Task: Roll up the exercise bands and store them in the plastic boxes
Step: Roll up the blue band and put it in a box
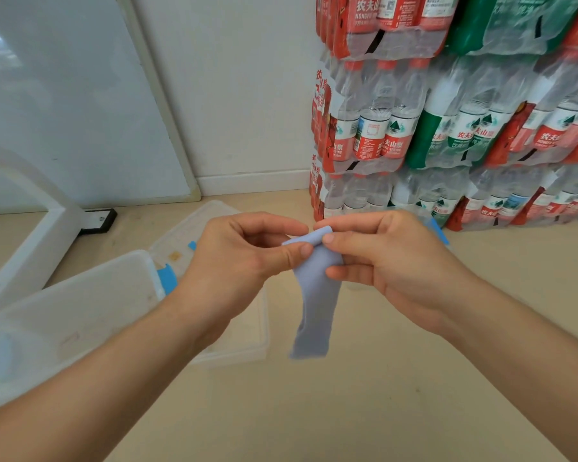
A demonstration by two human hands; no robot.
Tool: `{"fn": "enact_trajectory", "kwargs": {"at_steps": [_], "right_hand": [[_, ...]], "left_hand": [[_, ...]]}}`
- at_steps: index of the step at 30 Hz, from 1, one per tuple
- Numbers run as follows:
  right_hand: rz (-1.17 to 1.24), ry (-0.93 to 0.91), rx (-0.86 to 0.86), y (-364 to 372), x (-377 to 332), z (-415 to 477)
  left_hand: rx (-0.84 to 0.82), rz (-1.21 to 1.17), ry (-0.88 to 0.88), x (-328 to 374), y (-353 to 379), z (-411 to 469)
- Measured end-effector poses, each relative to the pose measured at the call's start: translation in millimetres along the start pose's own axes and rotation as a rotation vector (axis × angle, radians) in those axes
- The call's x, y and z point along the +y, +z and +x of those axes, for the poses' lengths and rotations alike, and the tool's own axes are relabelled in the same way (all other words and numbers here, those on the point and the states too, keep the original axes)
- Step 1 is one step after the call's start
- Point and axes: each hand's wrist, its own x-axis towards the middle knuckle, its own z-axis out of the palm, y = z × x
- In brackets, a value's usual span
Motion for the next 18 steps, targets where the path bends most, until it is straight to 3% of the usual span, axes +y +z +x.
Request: {"fn": "enact_trajectory", "kwargs": {"at_steps": [6,18], "right_hand": [[0.050,-0.020,0.020,1.3,1.4,1.2],[0.128,-0.065,0.062,-0.5,0.0,0.3]], "left_hand": [[0.008,0.049,0.064,-1.6,2.9,-0.6],[-0.070,-0.016,-0.056,0.8,-1.0,-1.2]]}}
